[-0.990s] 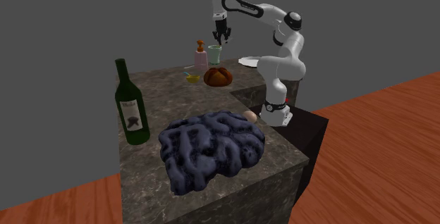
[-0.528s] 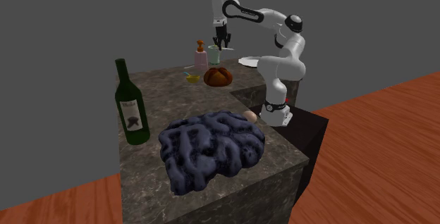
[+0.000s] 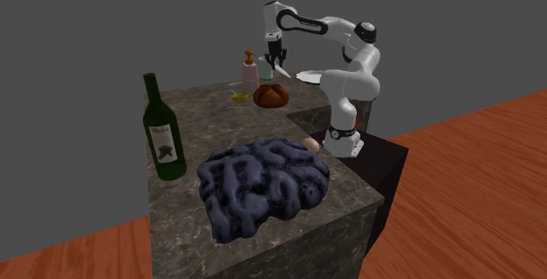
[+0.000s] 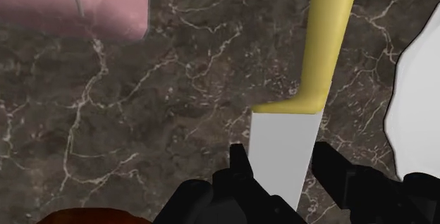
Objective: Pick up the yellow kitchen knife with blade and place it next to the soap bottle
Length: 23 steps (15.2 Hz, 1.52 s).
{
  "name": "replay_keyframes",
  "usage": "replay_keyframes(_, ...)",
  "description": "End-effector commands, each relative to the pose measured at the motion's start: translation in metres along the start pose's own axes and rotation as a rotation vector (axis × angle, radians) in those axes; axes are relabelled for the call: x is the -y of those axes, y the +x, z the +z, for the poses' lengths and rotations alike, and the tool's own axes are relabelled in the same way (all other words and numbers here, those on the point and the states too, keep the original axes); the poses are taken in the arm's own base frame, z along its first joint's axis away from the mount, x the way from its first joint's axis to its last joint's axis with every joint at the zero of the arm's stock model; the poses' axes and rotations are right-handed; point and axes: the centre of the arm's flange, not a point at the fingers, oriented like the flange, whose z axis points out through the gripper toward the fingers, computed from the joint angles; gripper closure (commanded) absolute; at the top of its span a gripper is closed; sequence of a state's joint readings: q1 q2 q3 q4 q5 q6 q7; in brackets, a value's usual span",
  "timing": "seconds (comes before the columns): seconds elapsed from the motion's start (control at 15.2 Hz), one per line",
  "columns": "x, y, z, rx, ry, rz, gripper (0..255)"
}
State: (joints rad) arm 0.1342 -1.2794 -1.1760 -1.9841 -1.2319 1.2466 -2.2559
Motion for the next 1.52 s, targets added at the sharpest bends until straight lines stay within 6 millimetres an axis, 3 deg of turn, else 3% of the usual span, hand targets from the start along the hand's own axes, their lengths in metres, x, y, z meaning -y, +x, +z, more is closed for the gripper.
replay_keyframes(0.0, -0.001, 0.000, 0.011, 0.000, 0.000, 0.000, 255)
replay_keyframes(1.25, -0.015, 0.001, 0.112, 0.000, 0.000, 0.000, 255)
replay_keyframes(1.45, -0.015, 0.001, 0.112, 0.000, 0.000, 0.000, 255)
